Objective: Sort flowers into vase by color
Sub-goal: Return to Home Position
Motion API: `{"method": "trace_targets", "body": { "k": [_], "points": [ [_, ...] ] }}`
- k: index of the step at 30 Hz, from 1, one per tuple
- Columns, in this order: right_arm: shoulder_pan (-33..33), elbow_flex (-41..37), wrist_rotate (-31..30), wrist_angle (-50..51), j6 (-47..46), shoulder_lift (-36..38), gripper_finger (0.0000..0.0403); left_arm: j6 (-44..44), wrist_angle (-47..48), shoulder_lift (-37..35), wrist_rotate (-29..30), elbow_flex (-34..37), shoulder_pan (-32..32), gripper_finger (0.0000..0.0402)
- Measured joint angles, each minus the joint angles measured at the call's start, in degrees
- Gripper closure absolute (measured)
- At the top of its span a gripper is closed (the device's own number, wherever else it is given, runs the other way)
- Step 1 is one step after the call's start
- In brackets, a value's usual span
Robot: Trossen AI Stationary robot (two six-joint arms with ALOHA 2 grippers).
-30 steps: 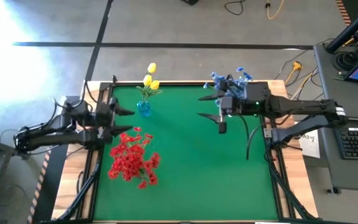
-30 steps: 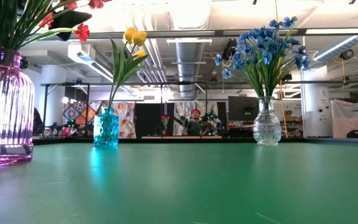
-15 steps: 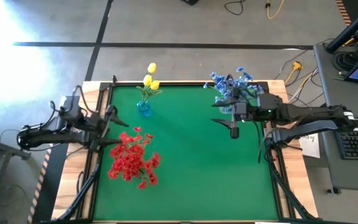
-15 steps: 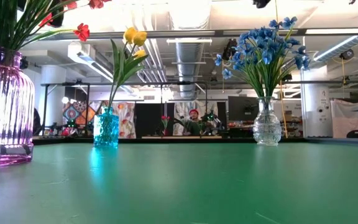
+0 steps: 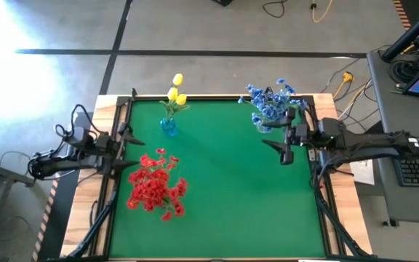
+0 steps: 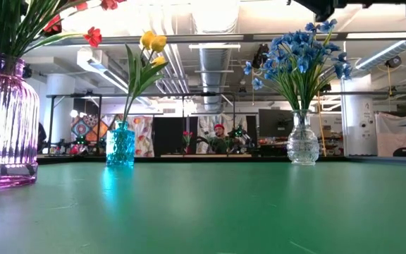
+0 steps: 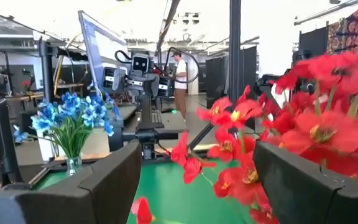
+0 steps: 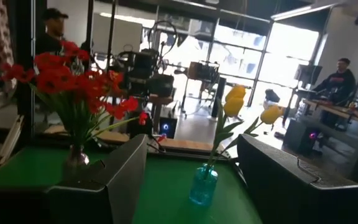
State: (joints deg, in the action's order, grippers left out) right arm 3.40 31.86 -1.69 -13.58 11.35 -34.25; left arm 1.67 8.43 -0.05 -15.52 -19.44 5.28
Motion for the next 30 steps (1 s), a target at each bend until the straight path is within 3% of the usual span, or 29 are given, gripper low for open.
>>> {"method": "trace_targets", "body": {
  "k": [17,30],
  "points": [
    [0.0,-15.03,0.04,-11.56,-4.87,10.04,0.0158,-4.61,-5.23,0.06,-0.03,10.8,0.04,0.013],
    [0.0,-22.26,0.68,-10.64,-7.66,32.05,0.0158,-4.83,-3.61,0.06,-0.03,10.11,0.07,0.0172]
  ]
}}
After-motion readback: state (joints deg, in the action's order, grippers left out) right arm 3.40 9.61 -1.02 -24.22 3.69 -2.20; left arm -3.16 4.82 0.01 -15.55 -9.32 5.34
